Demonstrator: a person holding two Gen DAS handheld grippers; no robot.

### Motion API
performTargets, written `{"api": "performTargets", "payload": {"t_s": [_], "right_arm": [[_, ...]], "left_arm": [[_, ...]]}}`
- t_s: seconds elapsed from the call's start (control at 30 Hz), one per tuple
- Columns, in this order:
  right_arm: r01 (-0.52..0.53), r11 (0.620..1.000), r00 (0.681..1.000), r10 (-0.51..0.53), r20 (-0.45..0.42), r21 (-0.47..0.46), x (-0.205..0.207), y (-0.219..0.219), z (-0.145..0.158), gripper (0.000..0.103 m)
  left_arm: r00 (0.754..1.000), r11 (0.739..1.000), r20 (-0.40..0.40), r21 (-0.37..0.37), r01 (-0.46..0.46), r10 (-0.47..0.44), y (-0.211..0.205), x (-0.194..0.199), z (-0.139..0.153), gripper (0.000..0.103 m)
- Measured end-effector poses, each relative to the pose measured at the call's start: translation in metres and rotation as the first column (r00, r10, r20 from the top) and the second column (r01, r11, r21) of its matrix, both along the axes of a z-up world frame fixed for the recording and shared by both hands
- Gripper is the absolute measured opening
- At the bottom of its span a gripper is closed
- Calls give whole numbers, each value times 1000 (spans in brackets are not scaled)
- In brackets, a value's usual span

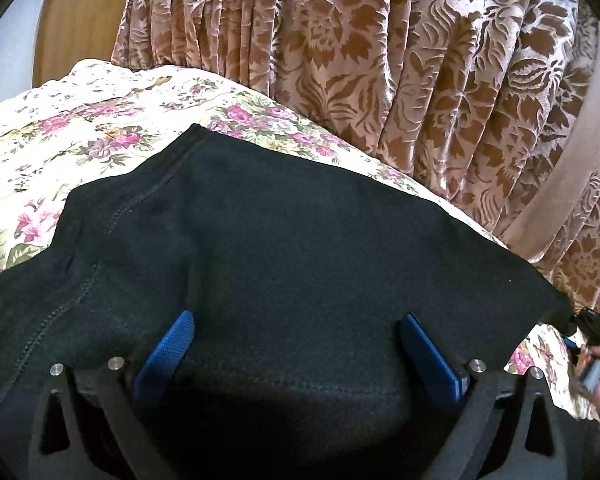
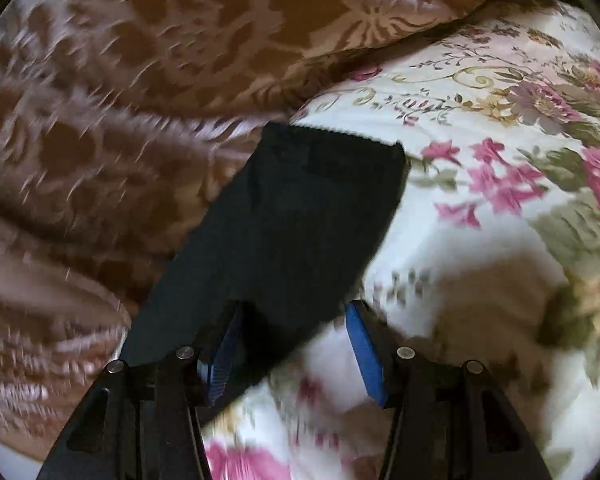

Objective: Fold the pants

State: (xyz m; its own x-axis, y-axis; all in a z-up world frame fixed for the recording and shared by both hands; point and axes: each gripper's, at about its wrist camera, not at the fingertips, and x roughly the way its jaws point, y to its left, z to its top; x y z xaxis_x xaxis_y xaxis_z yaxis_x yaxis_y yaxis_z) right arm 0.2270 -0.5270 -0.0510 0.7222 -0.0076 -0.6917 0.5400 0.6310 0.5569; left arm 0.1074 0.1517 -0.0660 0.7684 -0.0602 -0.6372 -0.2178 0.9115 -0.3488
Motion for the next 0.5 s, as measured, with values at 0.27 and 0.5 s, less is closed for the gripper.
{"api": "performTargets", "payload": {"t_s": [0.27, 0.5], "right_arm": [[27, 999, 1000, -27, 5, 35, 23, -17, 1, 17], [56, 995, 998, -53, 43, -86, -19, -14, 41, 13]], "left_arm": [[1000, 1000, 8, 2, -1, 1, -2, 1, -1, 102], [1000, 1000, 13, -24, 3, -3, 1, 0, 0, 102]]}}
